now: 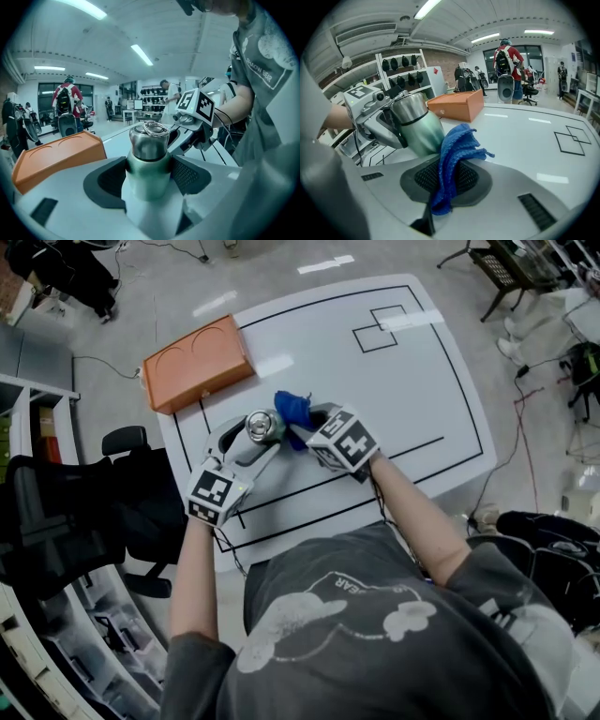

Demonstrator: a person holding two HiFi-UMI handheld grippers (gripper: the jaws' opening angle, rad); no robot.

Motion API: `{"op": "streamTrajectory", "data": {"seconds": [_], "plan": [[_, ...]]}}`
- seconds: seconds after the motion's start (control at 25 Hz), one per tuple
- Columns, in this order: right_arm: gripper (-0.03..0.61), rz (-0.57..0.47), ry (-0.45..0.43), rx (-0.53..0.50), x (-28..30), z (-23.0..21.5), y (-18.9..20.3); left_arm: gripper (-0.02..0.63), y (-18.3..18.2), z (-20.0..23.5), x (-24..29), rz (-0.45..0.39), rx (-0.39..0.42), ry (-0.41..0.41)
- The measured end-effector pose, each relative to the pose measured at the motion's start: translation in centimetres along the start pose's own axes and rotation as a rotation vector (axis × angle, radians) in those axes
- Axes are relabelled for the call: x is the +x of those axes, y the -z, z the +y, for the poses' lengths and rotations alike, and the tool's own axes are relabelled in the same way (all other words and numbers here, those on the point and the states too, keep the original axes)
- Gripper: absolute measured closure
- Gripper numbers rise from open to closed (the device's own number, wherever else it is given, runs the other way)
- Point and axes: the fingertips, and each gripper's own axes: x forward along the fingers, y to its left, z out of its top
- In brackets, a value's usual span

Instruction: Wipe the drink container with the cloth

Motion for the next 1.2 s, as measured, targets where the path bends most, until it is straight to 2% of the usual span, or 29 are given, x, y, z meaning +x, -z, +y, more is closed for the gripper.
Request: {"op": "streamTrajectory", "data": {"seconds": [0.28,0.36,0.44,0.6,0.76,0.92,1.04,1.12,1.2], "plan": [[0.532,-0.015,0.043,0.026,-2.4,0.3,0.4,0.311,0.0,-0.1,-0.4,0.007,0.104,0.187],[0.532,-0.012,0.074,0.033,-2.9,0.1,0.9,0.311,0.0,-0.1,-0.4,0.010,0.115,0.210],[0.532,-0.012,0.102,0.049,-3.7,0.0,1.2,0.311,0.1,-0.2,-0.3,0.012,0.097,0.197],[0.532,-0.021,0.152,0.070,-5.4,0.4,1.0,0.311,0.8,-0.2,-0.4,0.007,0.002,0.100],[0.532,-0.058,0.183,0.059,-6.8,1.3,-0.2,0.299,0.8,-0.7,-1.3,-0.040,-0.081,-0.064],[0.532,-0.104,0.157,-0.031,-7.6,2.3,-2.4,0.264,0.6,-1.1,-1.3,-0.053,-0.182,-0.222],[0.532,-0.088,0.146,-0.095,-8.0,2.7,-3.4,0.256,0.4,-0.8,-0.5,-0.047,-0.230,-0.312],[0.532,-0.074,0.148,-0.118,-8.4,2.9,-3.7,0.256,0.0,0.2,-0.3,-0.059,-0.251,-0.382],[0.532,-0.060,0.135,-0.130,-8.7,3.2,-3.6,0.256,0.0,0.4,0.0,-0.041,-0.241,-0.410]]}}
